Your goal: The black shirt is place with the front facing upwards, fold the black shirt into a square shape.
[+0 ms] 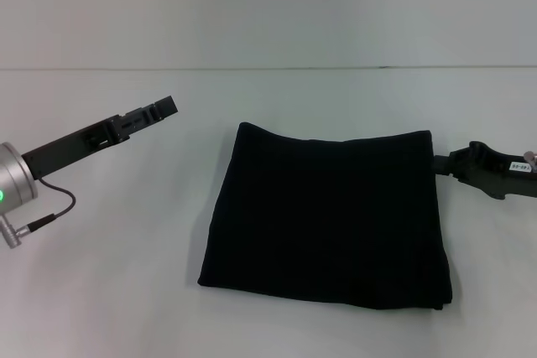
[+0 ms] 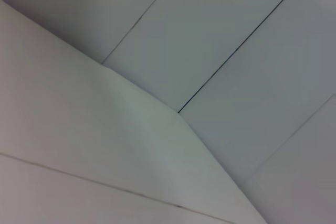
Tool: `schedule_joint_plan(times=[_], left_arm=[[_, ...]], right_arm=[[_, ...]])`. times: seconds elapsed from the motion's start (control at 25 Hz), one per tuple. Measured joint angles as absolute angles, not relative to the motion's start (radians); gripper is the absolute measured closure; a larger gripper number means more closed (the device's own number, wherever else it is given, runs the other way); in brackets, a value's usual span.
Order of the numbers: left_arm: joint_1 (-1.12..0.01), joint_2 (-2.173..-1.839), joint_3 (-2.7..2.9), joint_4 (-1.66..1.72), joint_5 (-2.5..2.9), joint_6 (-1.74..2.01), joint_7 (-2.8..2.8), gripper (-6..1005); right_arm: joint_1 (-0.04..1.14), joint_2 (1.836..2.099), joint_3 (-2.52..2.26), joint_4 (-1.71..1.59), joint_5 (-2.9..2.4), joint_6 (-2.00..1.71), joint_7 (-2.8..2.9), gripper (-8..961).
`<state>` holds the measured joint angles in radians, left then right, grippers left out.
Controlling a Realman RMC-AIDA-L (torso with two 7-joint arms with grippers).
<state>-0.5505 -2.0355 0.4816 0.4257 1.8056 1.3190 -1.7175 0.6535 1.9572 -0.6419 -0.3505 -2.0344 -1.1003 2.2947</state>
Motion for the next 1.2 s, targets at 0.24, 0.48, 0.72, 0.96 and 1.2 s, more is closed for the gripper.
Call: schedule_joint_plan(times=[0.24,0.48,0.72,0.96,1.2], left_arm=[[-0.551,-2.035,0.483,0.425,1.807,1.321,-1.723,83],[-0.552,-2.029,0.501,0.424,1.811,1.323,-1.778,88],[-0.554,-2.026,0.519,0.423,1.812,1.325,-1.811,94],[-0.554,-2.032,0.523,0.423,1.812,1.323,-1.836,99],[-0.554,-2.029,0.528,0.418,1.812,1.324,-1.876,105]], right_arm=[[0.640,1.970,-0.635,-0.358,-2.033,-1.052,2.295,906],[0.582,1.962,-0.551,-0.383,-1.953,-1.134,2.094,803],[0.556,1.991,-0.534,-0.387,-1.836,-1.400,1.627,552],[0.581,2.060,-0.610,-0.388,-1.932,-1.364,1.357,360],[0.544,2.075,-0.619,-0.380,-1.958,-1.253,1.229,226]])
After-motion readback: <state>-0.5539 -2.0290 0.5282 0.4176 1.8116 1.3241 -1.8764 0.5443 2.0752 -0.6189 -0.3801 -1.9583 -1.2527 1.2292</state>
